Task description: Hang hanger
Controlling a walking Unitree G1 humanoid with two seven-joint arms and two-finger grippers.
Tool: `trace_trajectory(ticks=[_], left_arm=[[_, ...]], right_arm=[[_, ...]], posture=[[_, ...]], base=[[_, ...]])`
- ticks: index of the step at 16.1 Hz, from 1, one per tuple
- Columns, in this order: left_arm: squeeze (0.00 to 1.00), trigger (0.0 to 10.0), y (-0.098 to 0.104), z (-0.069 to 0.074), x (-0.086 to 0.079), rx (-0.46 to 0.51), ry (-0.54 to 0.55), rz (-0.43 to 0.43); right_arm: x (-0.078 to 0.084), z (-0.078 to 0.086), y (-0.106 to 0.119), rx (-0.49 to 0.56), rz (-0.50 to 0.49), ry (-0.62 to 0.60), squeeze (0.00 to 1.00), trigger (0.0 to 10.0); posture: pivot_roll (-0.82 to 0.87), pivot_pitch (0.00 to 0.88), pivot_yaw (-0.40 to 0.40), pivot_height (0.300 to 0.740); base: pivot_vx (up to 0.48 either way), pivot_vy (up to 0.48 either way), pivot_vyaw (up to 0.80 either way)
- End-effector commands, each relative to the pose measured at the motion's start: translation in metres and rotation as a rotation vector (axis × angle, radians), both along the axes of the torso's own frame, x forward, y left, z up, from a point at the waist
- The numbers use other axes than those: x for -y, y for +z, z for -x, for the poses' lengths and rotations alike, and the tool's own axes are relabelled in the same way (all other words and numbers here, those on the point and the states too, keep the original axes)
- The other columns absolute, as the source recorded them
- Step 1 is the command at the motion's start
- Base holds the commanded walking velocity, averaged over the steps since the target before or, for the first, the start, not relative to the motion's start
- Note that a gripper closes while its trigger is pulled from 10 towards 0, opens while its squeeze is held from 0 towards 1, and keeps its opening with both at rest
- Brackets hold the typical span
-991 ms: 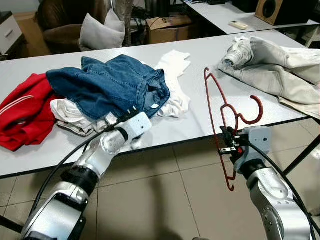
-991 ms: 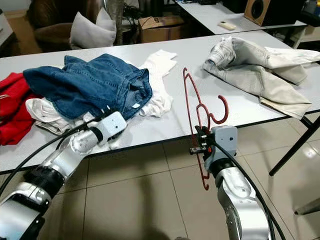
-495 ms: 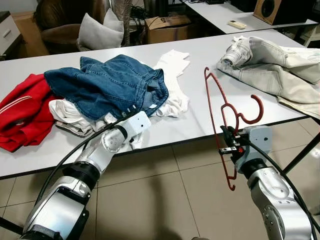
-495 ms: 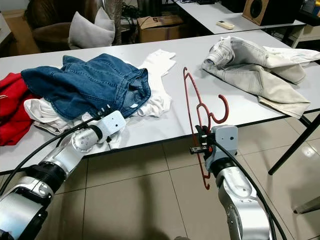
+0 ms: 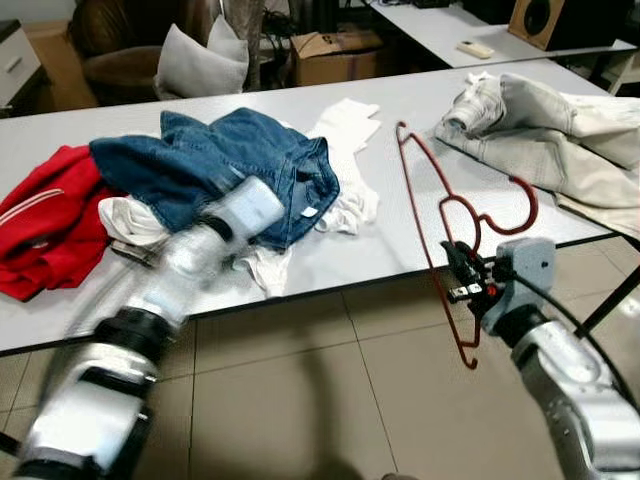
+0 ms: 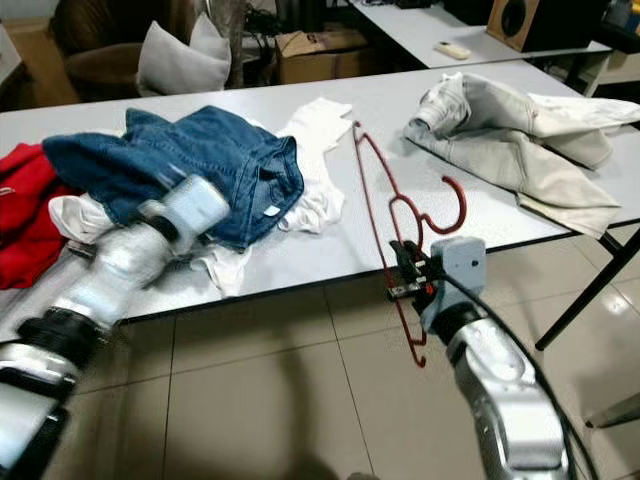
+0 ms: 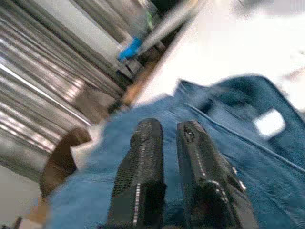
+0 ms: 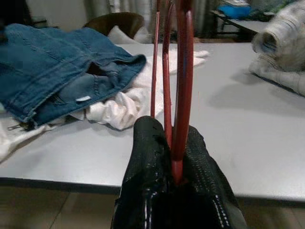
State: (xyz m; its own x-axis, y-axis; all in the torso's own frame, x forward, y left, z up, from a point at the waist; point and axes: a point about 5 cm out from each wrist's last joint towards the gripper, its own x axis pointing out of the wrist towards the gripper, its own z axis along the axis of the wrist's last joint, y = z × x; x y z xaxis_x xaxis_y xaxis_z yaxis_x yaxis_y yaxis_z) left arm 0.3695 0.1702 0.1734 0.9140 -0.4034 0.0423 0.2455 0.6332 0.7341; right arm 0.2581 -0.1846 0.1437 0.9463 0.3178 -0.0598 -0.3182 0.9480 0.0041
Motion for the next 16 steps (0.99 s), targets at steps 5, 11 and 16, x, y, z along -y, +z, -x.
trace_trajectory(ticks=[5, 11, 16], left_arm=[[0.0, 0.0, 0.074, 0.014, -0.005, 0.144, -0.256, 0.068], [0.0, 10.0, -0.002, 0.019, 0.041, -0.307, -0.157, 0.532], [1.0, 10.0, -0.042, 0.044, 0.047, -0.482, 0.025, 0.487]], right_arm=[[0.007, -0.004, 0.014, 0.029, -0.053, 0.087, 0.0, 10.0], [0.008, -0.002, 0.006, 0.002, -0.078, 0.012, 0.0, 10.0], [-0.001, 0.005, -0.003, -0.029, -0.067, 0.028, 0.0, 10.0]], posture=[[-0.2, 0.0, 0.022, 0.74], [-0.22, 0.0, 0.056, 0.74], [-0.21, 0.0, 0.042, 0.74]], base=[[0.0, 0.0, 0.0], [0.0, 0.0, 0.0], [0.0, 0.0, 0.0]])
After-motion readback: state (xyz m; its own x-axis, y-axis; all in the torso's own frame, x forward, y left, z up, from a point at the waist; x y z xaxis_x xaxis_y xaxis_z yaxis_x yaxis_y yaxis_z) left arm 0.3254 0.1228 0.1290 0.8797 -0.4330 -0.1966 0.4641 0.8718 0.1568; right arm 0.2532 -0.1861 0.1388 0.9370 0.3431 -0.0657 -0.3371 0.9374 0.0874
